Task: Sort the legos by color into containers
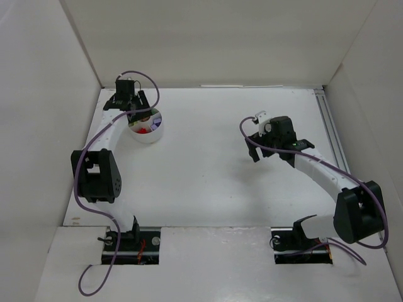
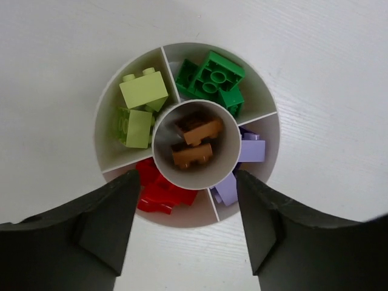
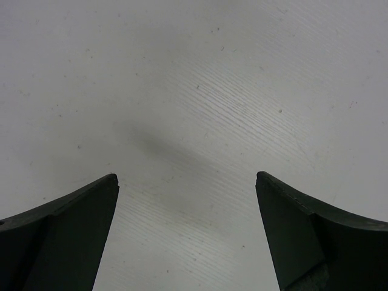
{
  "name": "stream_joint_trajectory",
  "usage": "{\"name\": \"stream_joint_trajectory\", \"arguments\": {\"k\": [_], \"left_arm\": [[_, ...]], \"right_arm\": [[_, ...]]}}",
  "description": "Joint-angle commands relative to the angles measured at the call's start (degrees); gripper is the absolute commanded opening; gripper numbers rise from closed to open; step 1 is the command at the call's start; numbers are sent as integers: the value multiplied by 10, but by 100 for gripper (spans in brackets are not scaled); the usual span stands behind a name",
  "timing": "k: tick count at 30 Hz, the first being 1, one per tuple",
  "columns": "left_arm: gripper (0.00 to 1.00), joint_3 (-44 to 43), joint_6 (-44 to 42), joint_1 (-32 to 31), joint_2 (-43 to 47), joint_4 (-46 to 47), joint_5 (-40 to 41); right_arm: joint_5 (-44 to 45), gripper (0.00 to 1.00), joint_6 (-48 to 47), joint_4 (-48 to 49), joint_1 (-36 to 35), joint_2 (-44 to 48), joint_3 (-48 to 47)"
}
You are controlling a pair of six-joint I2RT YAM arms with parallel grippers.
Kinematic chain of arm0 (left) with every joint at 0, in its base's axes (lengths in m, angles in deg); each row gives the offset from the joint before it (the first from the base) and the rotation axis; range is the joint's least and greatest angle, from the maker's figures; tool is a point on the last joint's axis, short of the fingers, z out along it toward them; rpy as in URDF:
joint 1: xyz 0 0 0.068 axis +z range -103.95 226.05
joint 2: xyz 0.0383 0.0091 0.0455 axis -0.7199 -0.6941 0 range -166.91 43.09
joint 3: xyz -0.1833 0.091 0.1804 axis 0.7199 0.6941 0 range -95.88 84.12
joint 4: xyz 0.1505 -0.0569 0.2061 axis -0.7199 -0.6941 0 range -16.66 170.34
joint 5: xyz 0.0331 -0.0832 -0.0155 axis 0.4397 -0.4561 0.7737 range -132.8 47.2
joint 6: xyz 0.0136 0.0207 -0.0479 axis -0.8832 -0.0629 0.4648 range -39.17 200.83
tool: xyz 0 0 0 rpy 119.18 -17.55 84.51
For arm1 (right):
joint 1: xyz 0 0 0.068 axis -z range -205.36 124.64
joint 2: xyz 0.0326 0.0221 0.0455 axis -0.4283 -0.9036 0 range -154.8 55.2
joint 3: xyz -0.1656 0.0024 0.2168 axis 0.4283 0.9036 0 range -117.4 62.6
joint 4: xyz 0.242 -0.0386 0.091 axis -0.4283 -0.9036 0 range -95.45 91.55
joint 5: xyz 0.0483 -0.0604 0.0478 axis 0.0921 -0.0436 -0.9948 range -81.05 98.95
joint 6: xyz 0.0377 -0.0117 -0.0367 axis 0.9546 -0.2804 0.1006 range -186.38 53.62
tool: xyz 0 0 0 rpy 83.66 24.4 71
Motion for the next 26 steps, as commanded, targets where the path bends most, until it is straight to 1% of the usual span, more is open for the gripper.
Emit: {"name": "stream_joint_trajectory", "arguments": {"k": [1, 3, 4, 6, 9, 10, 11, 12, 13, 14, 15, 16, 17, 18, 20, 22, 26], "left_arm": [[64, -18, -10, 2, 58, 18, -14], [91, -11, -10, 2, 69, 23, -19], [100, -11, -10, 2, 83, 23, -19], [100, 0, -5, 2, 103, 30, -24], [100, 37, 25, 2, 175, 61, -36], [100, 81, 51, 2, 200, 95, -36], [100, 111, 60, 2, 255, 118, -48], [100, 141, 68, 2, 283, 139, -57], [100, 196, 78, 2, 307, 160, -50], [100, 220, 96, 2, 353, 160, -31], [100, 243, 138, -4, 373, 166, -12], [100, 264, 152, -4, 392, 166, 7], [100, 304, 159, -4, 408, 173, 7], [100, 318, 159, -10, 434, 174, 7], [100, 334, 174, -15, 450, 158, 28], [100, 341, 182, -23, 458, 141, 51], [100, 341, 192, -23, 458, 121, 63]], "right_arm": [[-13, 99, 4, 27, 4, 13, -20], [-13, 99, 4, 28, 10, 22, -20], [-8, 99, 4, 28, 10, 36, -20], [-3, 99, 9, 34, 16, 47, -20], [3, 99, 15, 34, 22, 66, -26], [4, 99, 15, 34, 28, 66, -26], [4, 99, 15, 34, 28, 80, -26], [19, 99, 24, 34, 28, 85, -20], [25, 99, 24, 34, 34, 91, -20], [31, 99, 33, 39, 34, 97, -12], [39, 99, 45, 39, 41, 103, -4], [44, 99, 50, 45, 41, 112, -4], [49, 99, 55, 45, 48, 112, 3], [49, 99, 61, 51, 55, 118, 9], [55, 99, 67, 51, 63, 123, 15], [41, 99, 72, 64, 71, 128, 21], [15, 99, 77, 81, 85, 142, 37]]}}
